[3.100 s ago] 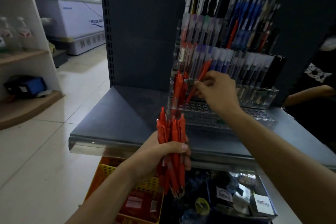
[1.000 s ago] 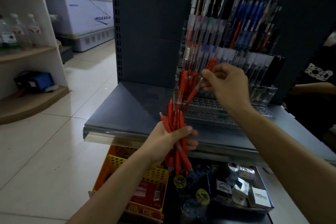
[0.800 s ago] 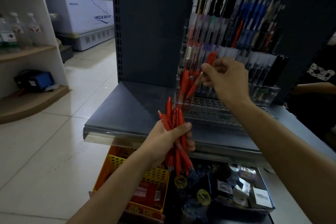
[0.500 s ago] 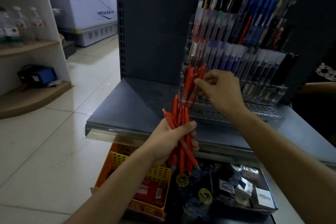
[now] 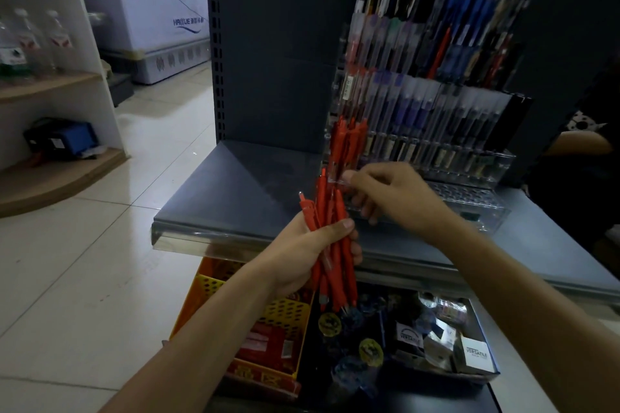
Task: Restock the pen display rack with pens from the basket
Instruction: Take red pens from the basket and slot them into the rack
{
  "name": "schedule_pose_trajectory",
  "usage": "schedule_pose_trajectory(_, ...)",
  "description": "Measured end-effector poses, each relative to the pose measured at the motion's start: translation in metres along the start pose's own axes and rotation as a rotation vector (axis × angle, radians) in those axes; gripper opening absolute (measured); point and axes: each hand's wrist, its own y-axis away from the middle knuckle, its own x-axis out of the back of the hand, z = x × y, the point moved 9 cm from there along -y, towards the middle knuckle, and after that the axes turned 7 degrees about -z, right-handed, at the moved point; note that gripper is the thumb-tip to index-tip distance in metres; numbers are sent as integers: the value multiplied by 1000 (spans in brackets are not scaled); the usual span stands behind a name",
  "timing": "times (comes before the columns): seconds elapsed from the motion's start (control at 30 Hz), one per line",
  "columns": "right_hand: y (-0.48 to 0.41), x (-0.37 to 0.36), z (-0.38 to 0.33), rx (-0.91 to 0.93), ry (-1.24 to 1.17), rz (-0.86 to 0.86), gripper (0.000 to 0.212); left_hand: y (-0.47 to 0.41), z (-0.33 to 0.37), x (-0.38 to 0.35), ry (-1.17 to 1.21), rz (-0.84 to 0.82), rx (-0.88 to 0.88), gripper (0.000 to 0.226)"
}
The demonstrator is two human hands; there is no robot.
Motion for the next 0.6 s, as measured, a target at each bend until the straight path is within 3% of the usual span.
schedule_pose_trajectory(0.07, 7, -17, 0, 3, -43, -187, 28, 0, 1, 1, 3, 14, -37, 12)
schedule_pose_trajectory(0.13, 11, -21, 1, 26, -44, -220, 17, -1, 1, 2, -24, 34, -65, 18)
schedule_pose_trajectory(0.33, 16, -14, 1, 50, -25, -182, 11, 0, 2, -1, -172, 34, -68, 14)
schedule_pose_trajectory(0.6, 13, 6, 0, 59, -118, -15, 13, -2, 8, 0, -101, 35, -92, 21)
